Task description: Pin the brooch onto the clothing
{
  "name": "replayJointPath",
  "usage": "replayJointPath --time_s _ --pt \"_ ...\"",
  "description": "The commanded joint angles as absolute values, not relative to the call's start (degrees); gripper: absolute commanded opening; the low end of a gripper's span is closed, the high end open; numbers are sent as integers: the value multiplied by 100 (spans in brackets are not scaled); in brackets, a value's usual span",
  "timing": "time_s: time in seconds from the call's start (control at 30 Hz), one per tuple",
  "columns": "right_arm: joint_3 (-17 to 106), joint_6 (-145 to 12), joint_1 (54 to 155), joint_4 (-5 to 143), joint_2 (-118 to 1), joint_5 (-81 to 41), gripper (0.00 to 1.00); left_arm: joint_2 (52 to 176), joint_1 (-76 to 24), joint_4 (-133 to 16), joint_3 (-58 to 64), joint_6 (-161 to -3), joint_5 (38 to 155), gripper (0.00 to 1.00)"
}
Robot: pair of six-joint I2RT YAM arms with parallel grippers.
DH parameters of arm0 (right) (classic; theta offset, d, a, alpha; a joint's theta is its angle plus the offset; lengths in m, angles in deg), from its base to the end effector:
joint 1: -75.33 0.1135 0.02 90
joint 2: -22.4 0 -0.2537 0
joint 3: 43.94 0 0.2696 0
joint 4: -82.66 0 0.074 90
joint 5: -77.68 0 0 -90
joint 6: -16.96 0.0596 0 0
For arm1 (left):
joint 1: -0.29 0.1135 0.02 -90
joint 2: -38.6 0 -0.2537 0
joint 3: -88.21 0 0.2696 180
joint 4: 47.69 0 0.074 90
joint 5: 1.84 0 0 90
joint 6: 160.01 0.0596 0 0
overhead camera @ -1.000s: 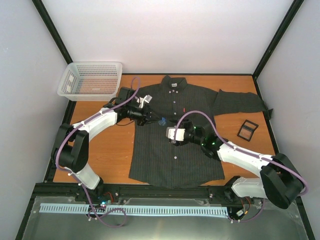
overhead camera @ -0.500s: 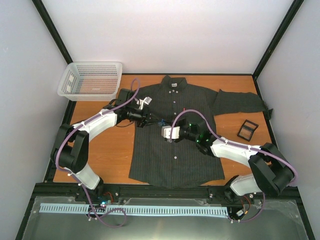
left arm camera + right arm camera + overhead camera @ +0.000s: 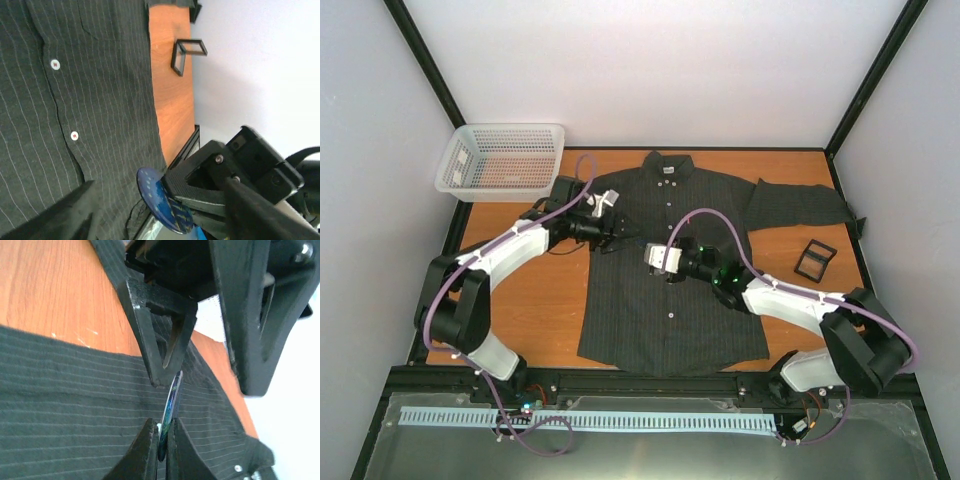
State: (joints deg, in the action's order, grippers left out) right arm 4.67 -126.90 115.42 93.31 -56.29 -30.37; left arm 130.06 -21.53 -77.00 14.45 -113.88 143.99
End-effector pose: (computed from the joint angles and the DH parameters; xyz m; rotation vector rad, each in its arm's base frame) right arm 0.2381 0.2246 0.1837 -1.5210 1.1301 0.1372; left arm 0.3127 -0.1783 0.2065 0.0342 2.5799 -1.6637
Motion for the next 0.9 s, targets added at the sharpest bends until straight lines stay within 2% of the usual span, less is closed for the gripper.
replayJointPath --time_s 0.0,0.1,0.2,0.27,0.37,0.47,0.67,0.8,0.87 --pt "502 -10303 11370 9268 -5208 -3415 3 12356 -2107 -7690 1392 -10578 13566 81" --pt "554 -8802 11181 8905 -4906 -3774 4 12018 -2107 -7244 1650 -9924 13498 93" --pt "898 -7469 10974 7851 -4640 -3958 3 11794 -2107 -6815 1853 -9247 13868 95" --pt "1368 -7258 10717 6899 -4639 -4554 3 11678 -2107 -6605 1961 -8882 14257 95" --pt "1934 -7685 10412 5870 -4821 -6169 3 11647 -2144 -6488 2013 -8450 14892 95" --pt "2250 -7811 10313 5486 -5087 -7083 3 11664 -2240 -6680 1926 -7949 15486 92" --pt "2802 -8556 10310 4417 -5618 -7854 3 11570 -2486 -6943 1948 -7407 15563 85" --pt "2842 -8575 10310 4487 -5703 -8040 3 11633 -2674 -7317 1910 -7222 15620 73" --pt "2905 -8619 10311 4408 -5777 -8067 3 11700 -2726 -7431 1885 -7159 15663 62"
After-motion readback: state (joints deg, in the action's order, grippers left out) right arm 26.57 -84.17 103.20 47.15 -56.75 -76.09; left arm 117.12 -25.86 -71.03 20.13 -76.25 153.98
